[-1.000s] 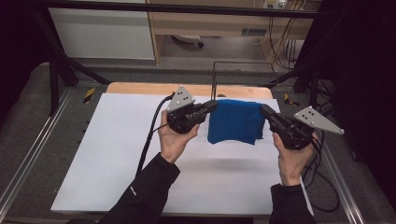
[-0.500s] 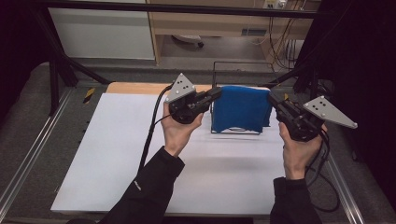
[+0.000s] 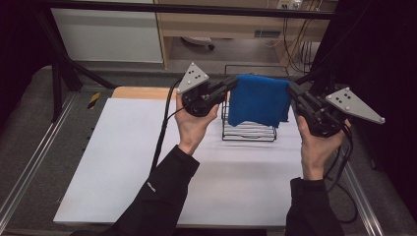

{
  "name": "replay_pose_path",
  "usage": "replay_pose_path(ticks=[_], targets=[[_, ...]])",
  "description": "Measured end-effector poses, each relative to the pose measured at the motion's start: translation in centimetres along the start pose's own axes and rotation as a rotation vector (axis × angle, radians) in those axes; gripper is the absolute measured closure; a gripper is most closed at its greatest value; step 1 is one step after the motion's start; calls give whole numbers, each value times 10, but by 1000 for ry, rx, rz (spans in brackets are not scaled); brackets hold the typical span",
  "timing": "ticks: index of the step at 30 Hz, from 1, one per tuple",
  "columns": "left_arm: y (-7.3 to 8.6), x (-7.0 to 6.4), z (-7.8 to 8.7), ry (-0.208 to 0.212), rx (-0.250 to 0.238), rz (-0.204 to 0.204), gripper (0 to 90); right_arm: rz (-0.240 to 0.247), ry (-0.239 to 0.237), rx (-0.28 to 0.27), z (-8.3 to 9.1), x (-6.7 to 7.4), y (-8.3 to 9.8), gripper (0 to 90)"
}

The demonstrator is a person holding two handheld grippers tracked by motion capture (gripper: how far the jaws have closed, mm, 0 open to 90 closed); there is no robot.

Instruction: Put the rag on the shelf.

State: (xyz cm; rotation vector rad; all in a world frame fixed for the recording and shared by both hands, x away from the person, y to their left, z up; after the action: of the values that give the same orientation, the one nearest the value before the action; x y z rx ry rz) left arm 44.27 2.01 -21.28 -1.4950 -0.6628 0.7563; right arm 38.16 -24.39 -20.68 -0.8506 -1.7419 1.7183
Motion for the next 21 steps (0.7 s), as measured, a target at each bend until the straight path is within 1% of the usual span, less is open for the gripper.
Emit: replay_pose_path(ticks=[3, 8, 10, 13, 19, 21], targets=[[-7, -1, -5, -4, -9, -6, 873, 9, 10, -8, -1, -3, -8, 884], [-18, -1, -11, -5, -30, 5, 873, 23, 23, -22, -3, -7, -21, 884], [-21, -1, -14, -8, -35, 6, 872, 27, 26, -28, -4, -9, -24, 884], [-25, -1, -17, -7, -45, 17, 872, 32, 31, -34, -5, -11, -29, 884], [-34, 1, -26, -19, -55, 24, 872, 42, 37, -47, -10, -17, -39, 884], [-37, 2, -29, -25, -60, 20, 872, 47, 41, -44, -12, -19, -42, 884]])
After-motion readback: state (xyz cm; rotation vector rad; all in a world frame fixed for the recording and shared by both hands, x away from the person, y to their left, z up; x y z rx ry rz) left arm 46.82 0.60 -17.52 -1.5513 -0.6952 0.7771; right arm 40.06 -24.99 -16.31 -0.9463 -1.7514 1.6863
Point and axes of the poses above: each handheld gripper's, and its own axes: z roughly backward along the jaws, y roughly out of its underside, x roughly to its left, the point moved 2 cm from there along -z, roughly forward along the jaws, and after that the axes turned 15 degrees about -y, right-handed, at the moved point
